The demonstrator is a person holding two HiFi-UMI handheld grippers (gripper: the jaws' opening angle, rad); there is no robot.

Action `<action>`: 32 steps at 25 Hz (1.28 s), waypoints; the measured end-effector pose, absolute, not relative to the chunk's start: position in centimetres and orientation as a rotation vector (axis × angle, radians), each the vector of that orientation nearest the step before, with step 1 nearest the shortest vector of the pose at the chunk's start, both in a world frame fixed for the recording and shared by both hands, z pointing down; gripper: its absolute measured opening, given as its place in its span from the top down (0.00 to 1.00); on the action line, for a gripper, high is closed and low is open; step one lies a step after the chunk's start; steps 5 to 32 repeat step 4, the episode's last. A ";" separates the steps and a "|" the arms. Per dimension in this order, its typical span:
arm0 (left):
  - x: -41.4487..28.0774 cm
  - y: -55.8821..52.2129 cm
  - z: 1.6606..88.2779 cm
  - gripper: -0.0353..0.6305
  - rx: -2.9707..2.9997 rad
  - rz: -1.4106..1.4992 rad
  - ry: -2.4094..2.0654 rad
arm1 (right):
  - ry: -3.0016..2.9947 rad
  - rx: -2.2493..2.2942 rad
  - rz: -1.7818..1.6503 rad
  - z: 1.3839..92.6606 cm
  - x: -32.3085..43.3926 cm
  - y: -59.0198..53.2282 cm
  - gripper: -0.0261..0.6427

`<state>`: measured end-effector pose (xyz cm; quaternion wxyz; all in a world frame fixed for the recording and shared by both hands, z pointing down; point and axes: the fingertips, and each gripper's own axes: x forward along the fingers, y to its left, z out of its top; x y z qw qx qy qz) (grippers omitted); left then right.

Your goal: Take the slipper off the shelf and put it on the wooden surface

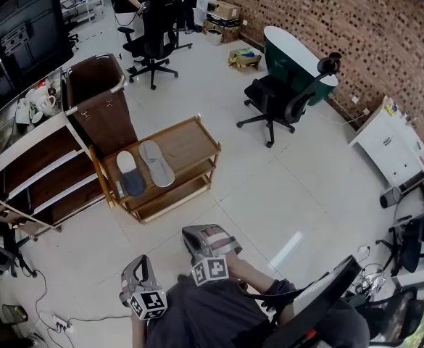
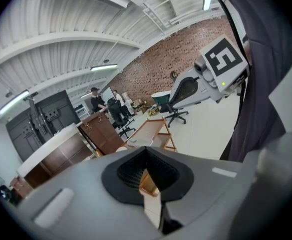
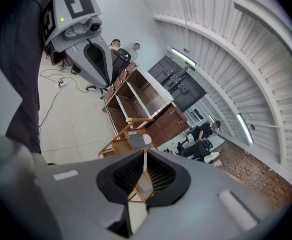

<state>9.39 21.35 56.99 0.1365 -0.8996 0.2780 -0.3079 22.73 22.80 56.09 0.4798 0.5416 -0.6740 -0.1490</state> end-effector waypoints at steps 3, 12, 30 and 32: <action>9.3 21.8 57.2 0.92 -2.607 -0.899 0.799 | -1.648 1.318 -0.359 56.3 22.5 23.2 0.93; 9.2 21.9 57.3 0.92 -2.608 -0.900 0.798 | -1.648 1.317 -0.358 56.4 22.4 23.3 0.93; 9.2 21.9 57.3 0.92 -2.608 -0.900 0.798 | -1.648 1.317 -0.358 56.4 22.4 23.3 0.93; 9.2 21.9 57.3 0.92 -2.608 -0.900 0.798 | -1.648 1.317 -0.358 56.4 22.4 23.3 0.93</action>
